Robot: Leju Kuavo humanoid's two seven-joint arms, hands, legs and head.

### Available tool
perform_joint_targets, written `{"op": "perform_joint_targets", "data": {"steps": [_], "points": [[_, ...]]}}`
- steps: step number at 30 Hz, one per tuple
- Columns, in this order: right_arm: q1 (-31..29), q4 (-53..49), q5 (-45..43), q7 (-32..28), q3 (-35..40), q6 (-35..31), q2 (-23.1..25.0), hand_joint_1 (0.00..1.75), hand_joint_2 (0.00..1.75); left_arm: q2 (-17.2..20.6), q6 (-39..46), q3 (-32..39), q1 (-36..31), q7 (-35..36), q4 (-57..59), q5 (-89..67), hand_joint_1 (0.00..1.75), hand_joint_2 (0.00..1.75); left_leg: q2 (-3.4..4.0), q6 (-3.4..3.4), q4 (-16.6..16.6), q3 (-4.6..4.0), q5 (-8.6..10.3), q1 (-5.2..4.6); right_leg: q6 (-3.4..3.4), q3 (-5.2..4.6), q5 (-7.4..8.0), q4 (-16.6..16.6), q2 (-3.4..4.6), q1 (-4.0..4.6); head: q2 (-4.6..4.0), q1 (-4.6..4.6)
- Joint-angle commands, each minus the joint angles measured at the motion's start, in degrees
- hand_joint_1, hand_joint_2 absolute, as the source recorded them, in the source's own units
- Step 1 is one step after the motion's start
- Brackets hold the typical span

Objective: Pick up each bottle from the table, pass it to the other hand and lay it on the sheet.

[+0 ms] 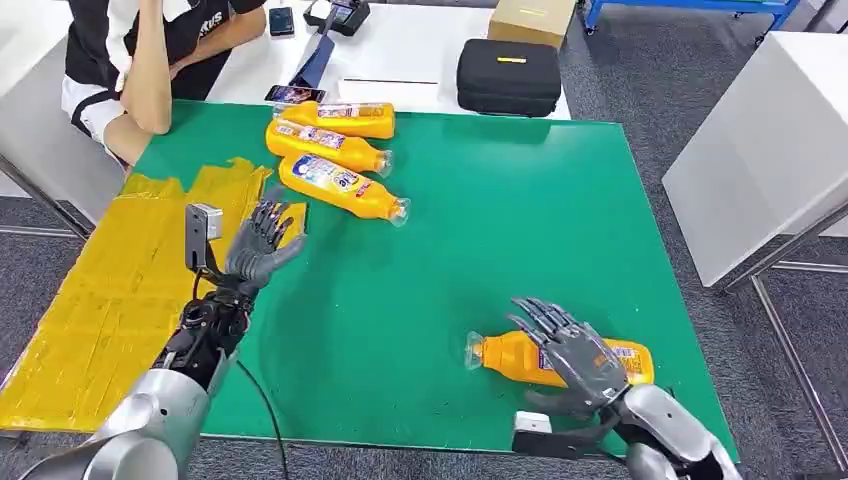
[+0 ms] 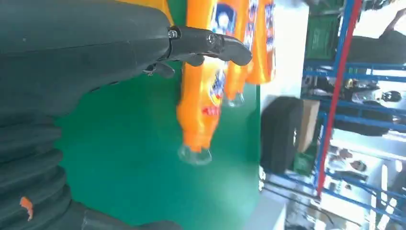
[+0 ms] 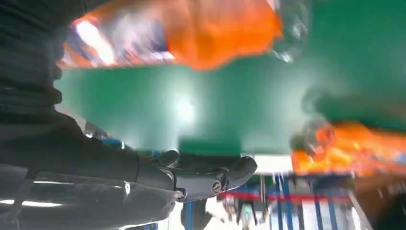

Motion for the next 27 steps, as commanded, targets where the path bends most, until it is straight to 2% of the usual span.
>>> {"op": "perform_joint_targets", "data": {"steps": [1, 4, 5, 7, 8, 10, 11, 12, 13, 15, 18, 20, 21, 22, 25, 27], "points": [[4.9, -4.9, -3.6, 0.8, -6.2, 4.5, -6.0, 0.0, 1.75, -2.0, -0.5, -1.4, -1.6, 0.5, -1.0, 1.6, 0.0, 1.75, -0.11, 0.05, 0.1, 0.33, -0.27, -0.05, -0.25, 0.35, -0.27, 0.1, -0.04, -0.05, 0.0, 0.02], [4.6, -4.9, -3.6, 0.9, -6.1, 4.5, -5.5, 0.0, 1.75, -1.7, -0.8, -1.5, -1.5, 0.5, -1.0, 1.7, 0.0, 1.75, -0.06, 0.04, 0.0, 0.31, -0.26, -0.12, -0.24, 0.33, -0.21, 0.0, 0.03, -0.06, 0.0, 0.02], [4.6, -4.9, -3.6, 0.9, -6.1, 4.5, -5.5, 0.0, 1.75, -1.7, -0.8, -1.5, -1.5, 0.5, -1.0, 1.7, 0.0, 1.75, -0.03, 0.04, 0.1, 0.54, -0.42, -0.11, -0.38, 0.53, -0.35, 0.1, 0.1, -0.04, 0.0, 0.0], [4.6, -4.9, -3.6, 0.9, -5.9, 4.5, -5.4, 0.0, 1.75, -1.7, -0.8, -1.5, -1.5, 0.5, -1.0, 1.7, 0.0, 1.75, -0.01, 0.03, 0.0, 0.31, -0.24, -0.1, -0.25, 0.28, -0.18, 0.0, 0.07, -0.03, 0.0, 0.0], [4.5, -4.7, -3.5, 1.1, -6.2, 4.6, -5.5, 0.0, 1.75, -1.7, -0.8, -1.5, -1.5, 0.5, -1.0, 1.8, 0.0, 1.75, -0.04, 0.03, 0.1, 0.56, -0.39, -0.09, -0.39, 0.51, -0.33, 0.1, 0.09, -0.02, 0.0, 0.0], [4.7, -3.7, -4.7, 1.8, -8.5, 5.7, -7.7, 0.0, 1.75, -1.8, -0.5, -1.9, -1.3, 0.5, -1.1, 2.2, 0.0, 1.75, 0.0, 0.03, 0.0, 0.25, -0.2, -0.08, -0.23, 0.21, -0.14, 0.0, 0.07, -0.01, 0.0, 0.02], [4.2, -2.4, -5.9, 1.3, -9.3, 7.3, -9.0, 0.0, 1.75, -1.7, -0.5, -2.0, -1.1, 0.6, -1.1, 2.6, 0.0, 1.75, -0.03, 0.05, 0.1, 0.46, -0.34, -0.07, -0.33, 0.43, -0.28, 0.1, 0.07, 0.0, 0.0, 0.0], [3.2, -0.7, -6.4, 1.1, -9.8, 8.0, -10.1, 0.0, 1.75, -1.7, -0.4, -2.0, -0.8, 0.6, -1.2, 2.9, 0.0, 1.75, -0.02, 0.06, 0.0, 0.33, -0.25, -0.09, -0.24, 0.29, -0.19, 0.0, 0.05, -0.03, 0.0, 0.02], [-0.4, 4.1, -6.1, 0.8, -9.1, 8.3, -10.4, 0.0, 1.75, -1.5, -0.5, -2.3, -0.4, 0.6, -1.2, 3.5, 0.0, 1.75, 0.01, 0.06, 0.0, 0.23, -0.17, -0.13, -0.15, 0.18, -0.12, 0.0, 0.07, -0.07, 0.0, 0.0], [-4.6, 10.2, -4.8, 0.4, -7.2, 8.2, -10.0, 0.0, 1.75, -1.3, -0.5, -2.9, -0.4, 0.7, -1.0, 4.2, 0.0, 1.75, 0.18, 0.08, 0.0, 0.35, -0.23, -0.1, -0.19, 0.31, -0.09, -0.1, 0.23, -0.06, 0.0, 0.0], [-8.5, 17.8, -2.8, 0.9, -4.9, 6.0, -8.0, 0.0, 1.75, -1.3, 0.0, -3.5, -0.9, 1.6, -0.8, 5.2, 0.0, 1.75, 0.26, 0.08, 0.0, 0.54, -0.32, -0.04, -0.31, 0.55, -0.1, -0.1, 0.35, 0.03, 0.0, 0.02], [-10.4, 22.3, -1.4, 1.9, -3.8, 4.2, -6.0, 0.0, 1.75, -1.4, 0.3, -4.0, -1.3, 1.9, -0.5, 5.8, 0.0, 1.75, 0.16, 0.06, 0.0, 0.29, -0.15, -0.03, -0.19, 0.3, 0.01, -0.2, 0.2, 0.02, 0.0, 0.0], [-11.2, 24.1, -1.0, 2.0, -3.4, 3.8, -5.5, 0.0, 1.75, -1.5, 0.4, -4.3, -1.4, 2.2, -0.5, 5.9, 0.0, 1.75, 0.14, 0.08, 0.0, 0.56, -0.25, -0.02, -0.34, 0.57, -0.1, -0.2, 0.22, 0.06, 0.0, 0.02], [-12.9, 27.3, -0.2, 2.0, -2.6, 2.8, -4.6, 0.0, 1.75, -1.5, 0.7, -4.7, -1.5, 2.3, -0.4, 6.3, 0.0, 1.75, 0.16, 0.09, 0.0, 0.41, -0.15, -0.01, -0.24, 0.41, -0.03, -0.2, 0.2, 0.06, 0.0, -0.02], [-16.9, 34.0, 1.5, 1.9, -0.5, 1.7, -3.2, 0.0, 1.75, -1.6, 1.4, -5.2, -1.4, 2.6, -0.4, 6.9, 0.0, 1.75, 0.27, 0.13, 0.0, 0.67, -0.27, 0.02, -0.33, 0.65, -0.09, -0.2, 0.34, 0.09, 0.0, 0.0], [-19.0, 37.1, 1.9, 1.8, 0.3, 1.5, -2.5, 0.0, 1.75, -1.5, 1.7, -5.4, -1.4, 2.7, -0.4, 7.2, 0.0, 1.75, 0.28, 0.14, 0.0, 0.36, -0.13, -0.01, -0.16, 0.34, 0.04, -0.1, 0.34, 0.06, 0.0, -0.02]]}}
